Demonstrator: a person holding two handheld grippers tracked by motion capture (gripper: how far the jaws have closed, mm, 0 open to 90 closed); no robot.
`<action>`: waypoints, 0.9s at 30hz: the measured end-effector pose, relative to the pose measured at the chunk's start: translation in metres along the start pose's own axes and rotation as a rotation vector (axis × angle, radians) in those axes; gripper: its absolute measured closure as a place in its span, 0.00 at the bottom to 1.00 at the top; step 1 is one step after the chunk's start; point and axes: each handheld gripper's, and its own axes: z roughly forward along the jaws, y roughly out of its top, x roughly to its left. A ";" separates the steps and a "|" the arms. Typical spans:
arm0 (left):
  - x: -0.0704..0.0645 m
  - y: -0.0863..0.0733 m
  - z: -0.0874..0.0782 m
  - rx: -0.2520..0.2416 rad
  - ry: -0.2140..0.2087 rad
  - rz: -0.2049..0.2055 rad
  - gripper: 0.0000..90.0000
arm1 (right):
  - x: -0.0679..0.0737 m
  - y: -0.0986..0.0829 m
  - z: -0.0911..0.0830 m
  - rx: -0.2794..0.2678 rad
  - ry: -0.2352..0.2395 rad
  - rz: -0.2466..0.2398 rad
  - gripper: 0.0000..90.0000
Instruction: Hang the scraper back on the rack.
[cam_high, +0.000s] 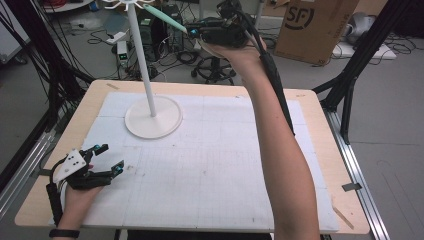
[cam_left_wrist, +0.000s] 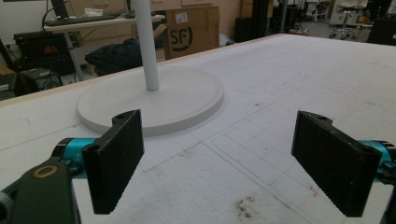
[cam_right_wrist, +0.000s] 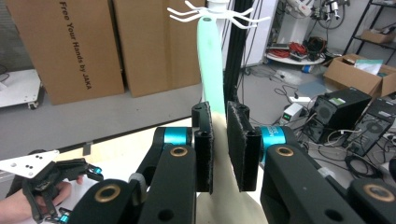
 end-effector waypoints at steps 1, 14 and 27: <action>0.000 0.000 0.000 0.000 0.000 0.000 0.19 | 0.000 0.000 0.001 0.004 0.000 0.000 0.91; 0.000 0.000 0.000 0.002 0.000 0.003 0.19 | 0.003 -0.001 0.006 0.023 -0.002 -0.007 0.90; 0.000 0.000 0.000 0.004 0.000 0.006 0.19 | 0.006 -0.003 0.013 0.053 -0.017 -0.022 0.90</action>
